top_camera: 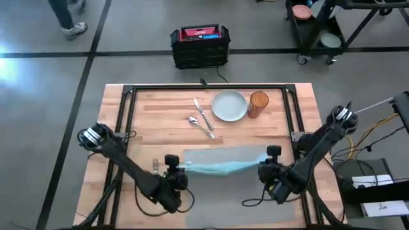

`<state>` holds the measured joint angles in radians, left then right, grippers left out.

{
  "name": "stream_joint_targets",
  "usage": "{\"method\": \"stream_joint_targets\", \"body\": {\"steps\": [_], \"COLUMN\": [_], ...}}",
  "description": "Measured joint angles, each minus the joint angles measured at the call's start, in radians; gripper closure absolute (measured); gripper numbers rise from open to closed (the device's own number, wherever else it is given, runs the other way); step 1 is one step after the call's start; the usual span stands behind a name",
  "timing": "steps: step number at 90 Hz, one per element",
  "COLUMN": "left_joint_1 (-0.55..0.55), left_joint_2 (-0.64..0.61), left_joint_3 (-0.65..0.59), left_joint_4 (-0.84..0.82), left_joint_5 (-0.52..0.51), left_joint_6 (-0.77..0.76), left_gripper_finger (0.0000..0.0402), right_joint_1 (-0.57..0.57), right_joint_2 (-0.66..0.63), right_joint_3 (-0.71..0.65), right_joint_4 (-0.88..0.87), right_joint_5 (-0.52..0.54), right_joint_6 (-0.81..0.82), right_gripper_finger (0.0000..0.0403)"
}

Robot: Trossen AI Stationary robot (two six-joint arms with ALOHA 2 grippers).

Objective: Set table place
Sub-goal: Fold the blue napkin on the gray placemat

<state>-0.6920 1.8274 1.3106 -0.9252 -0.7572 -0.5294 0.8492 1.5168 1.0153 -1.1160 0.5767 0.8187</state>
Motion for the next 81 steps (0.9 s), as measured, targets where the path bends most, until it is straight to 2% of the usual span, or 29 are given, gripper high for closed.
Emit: {"method": "stream_joint_targets", "body": {"steps": [19,35,47,61,70,77,81], "left_joint_1": [-0.014,-0.012,-0.013,-0.01,-0.01,-0.011,-0.012], "left_joint_2": [0.055,0.082,0.086,0.063,0.04,0.019,0.001], "left_joint_3": [-0.006,-0.012,-0.01,0.02,0.067,0.086,0.085], "left_joint_4": [0.15,0.242,0.282,0.251,0.201,0.173,0.178], "left_joint_5": [0.243,0.39,0.496,0.591,0.577,0.506,0.455], "left_joint_6": [-0.012,-0.015,-0.038,-0.066,-0.108,-0.14,-0.145], "left_gripper_finger": [0.04,0.038,0.0334,0.0254,0.0212,0.0193,0.0187], "right_joint_1": [0.062,0.083,0.091,0.094,0.093,0.093,0.092], "right_joint_2": [0.077,0.119,0.127,0.12,0.096,0.066,0.052], "right_joint_3": [0.001,0.001,0.001,0.034,0.076,0.109,0.122], "right_joint_4": [0.157,0.166,0.186,0.179,0.161,0.162,0.169], "right_joint_5": [-0.153,-0.23,-0.296,-0.363,-0.41,-0.413,-0.38], "right_joint_6": [0.023,0.132,0.151,0.14,0.14,0.132,0.123], "right_gripper_finger": [0.0403,0.04,0.0372,0.0309,0.0269,0.0245,0.0235]}}
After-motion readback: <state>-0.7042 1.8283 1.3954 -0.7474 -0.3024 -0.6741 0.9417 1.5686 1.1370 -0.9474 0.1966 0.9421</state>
